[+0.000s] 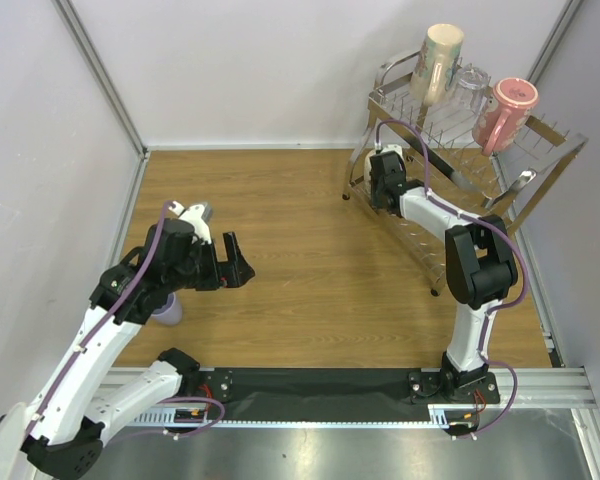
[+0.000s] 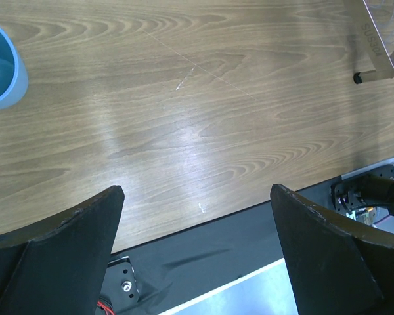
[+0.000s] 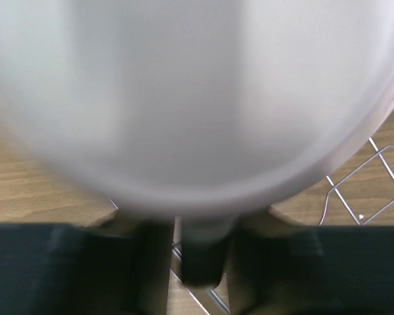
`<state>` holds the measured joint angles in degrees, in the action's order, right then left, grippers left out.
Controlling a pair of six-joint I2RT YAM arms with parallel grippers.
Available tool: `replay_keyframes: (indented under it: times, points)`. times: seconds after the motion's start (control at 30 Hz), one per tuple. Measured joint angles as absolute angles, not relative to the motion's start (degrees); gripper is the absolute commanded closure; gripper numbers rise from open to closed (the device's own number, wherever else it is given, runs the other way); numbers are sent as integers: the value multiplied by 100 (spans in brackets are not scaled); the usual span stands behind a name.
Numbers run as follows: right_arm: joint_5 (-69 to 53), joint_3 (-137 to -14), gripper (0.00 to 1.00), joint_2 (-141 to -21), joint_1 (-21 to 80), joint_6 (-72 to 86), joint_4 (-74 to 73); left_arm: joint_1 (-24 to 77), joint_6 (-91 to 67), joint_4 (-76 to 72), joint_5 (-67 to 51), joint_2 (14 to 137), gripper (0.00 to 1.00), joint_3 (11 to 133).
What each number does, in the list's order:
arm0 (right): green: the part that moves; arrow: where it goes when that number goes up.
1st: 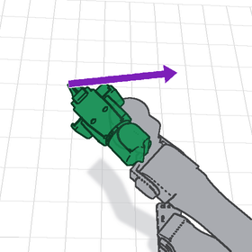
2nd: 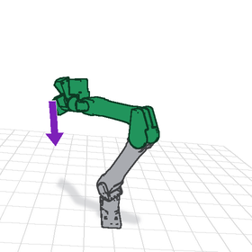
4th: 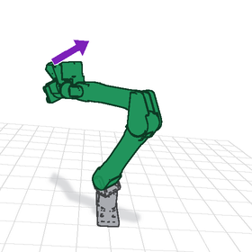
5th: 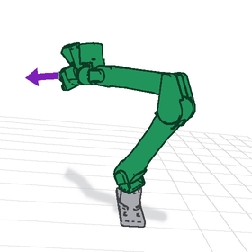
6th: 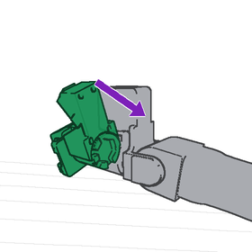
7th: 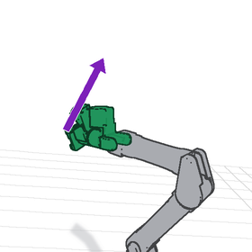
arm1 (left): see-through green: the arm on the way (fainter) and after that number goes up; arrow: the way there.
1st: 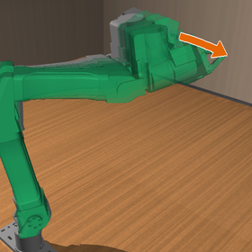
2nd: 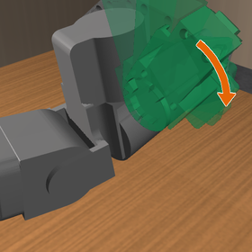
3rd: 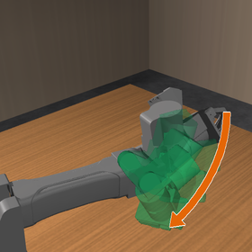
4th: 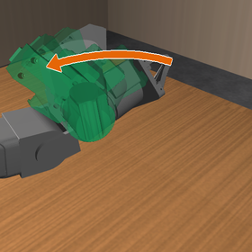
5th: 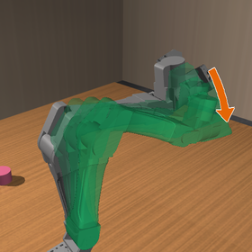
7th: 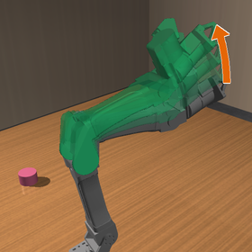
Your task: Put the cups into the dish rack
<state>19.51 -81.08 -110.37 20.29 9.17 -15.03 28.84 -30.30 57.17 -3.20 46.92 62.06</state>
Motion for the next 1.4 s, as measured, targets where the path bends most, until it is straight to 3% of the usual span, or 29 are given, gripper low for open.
replay_keyframes:
  times: [0.1, 0.2, 0.37, 0.67, 0.9, 1.17, 1.4]
  points:
    - [1946, -8195, 51, -11037, 2027, 904, -1472, 2849, -3006, 5717, -320, 4703, 0, 6208]
    - [1920, -8278, 33, -11037, 2029, 880, -1470, 2821, -2995, 5714, -325, 4742, 0, 6211]
    - [1909, -8346, 23, -11037, 2029, 843, -1476, 2794, -3004, 5710, -340, 4770, 0, 6211]
    - [2226, -8412, 16, -10930, 2233, 854, -1782, 2751, -3107, 5791, -222, 4849, 0, 6292]
    - [2550, -8114, 13, -9874, 2659, 1201, -2047, 2668, -3317, 6206, 405, 5251, 0, 6552]
    - [2659, -6914, 20, -8182, 3546, 2058, -2366, 2598, -3481, 6549, 718, 5474, 5, 6847]
    - [2340, -6228, 22, -7520, 4744, 2827, -2353, 2569, -3695, 6595, 642, 5461, 6, 6757]
